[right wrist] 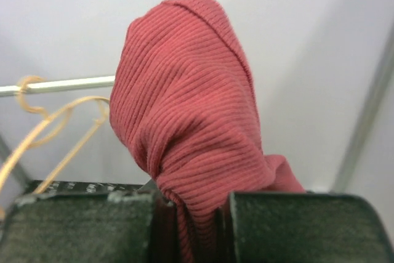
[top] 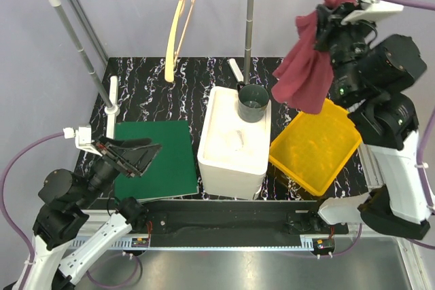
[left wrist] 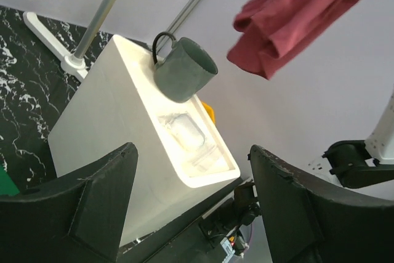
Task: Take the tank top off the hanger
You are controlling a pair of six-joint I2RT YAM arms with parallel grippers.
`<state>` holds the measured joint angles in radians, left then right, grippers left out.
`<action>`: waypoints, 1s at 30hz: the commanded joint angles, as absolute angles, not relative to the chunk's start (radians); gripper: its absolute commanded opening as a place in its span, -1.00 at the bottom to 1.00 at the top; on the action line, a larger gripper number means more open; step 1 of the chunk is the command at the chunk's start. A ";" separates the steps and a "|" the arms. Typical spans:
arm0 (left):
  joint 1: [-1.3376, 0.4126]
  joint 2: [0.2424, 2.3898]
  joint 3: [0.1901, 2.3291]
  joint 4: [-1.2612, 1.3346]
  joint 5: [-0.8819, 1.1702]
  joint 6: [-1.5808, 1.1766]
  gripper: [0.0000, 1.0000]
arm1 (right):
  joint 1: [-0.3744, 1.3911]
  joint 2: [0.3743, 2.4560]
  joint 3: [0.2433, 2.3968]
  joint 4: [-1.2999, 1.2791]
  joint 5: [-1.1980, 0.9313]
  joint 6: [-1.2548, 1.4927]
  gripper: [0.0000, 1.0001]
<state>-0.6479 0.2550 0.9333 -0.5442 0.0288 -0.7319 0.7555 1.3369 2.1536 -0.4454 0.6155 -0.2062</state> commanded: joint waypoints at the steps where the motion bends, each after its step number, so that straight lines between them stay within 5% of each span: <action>1: -0.647 0.230 0.896 -0.523 0.014 -0.719 0.55 | 0.716 1.244 1.976 -0.423 0.816 -0.284 -1.00; 9: -0.646 0.207 0.828 -0.560 0.003 -0.730 0.57 | 0.488 1.028 1.386 -0.365 0.709 -0.048 -1.00; 20: -0.647 0.192 0.690 -0.664 -0.189 -0.793 0.61 | 0.278 0.994 0.930 -0.364 0.612 0.348 -0.88; 22: -0.647 0.189 0.661 -0.669 -0.208 -0.810 0.62 | 0.262 0.997 0.865 -0.386 0.600 0.432 -0.60; 24: -0.646 0.186 0.643 -0.676 -0.224 -0.825 0.63 | 0.253 0.993 0.831 -0.429 0.586 0.484 -0.06; 25: -0.647 0.186 0.637 -0.680 -0.227 -0.830 0.64 | 0.255 0.988 0.822 -0.440 0.557 0.524 0.53; 26: -0.647 0.184 0.632 -0.681 -0.230 -0.833 0.64 | 0.255 0.976 0.812 -0.465 0.537 0.537 0.86; 30: -0.647 0.180 0.609 -0.684 -0.232 -0.847 0.68 | 0.255 0.940 0.833 -0.575 0.447 0.583 0.99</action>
<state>-0.6479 0.1970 0.6235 -0.7120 -0.1944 -0.8219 0.2562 1.0042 0.8013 -0.4938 0.5335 0.4595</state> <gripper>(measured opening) 0.825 0.987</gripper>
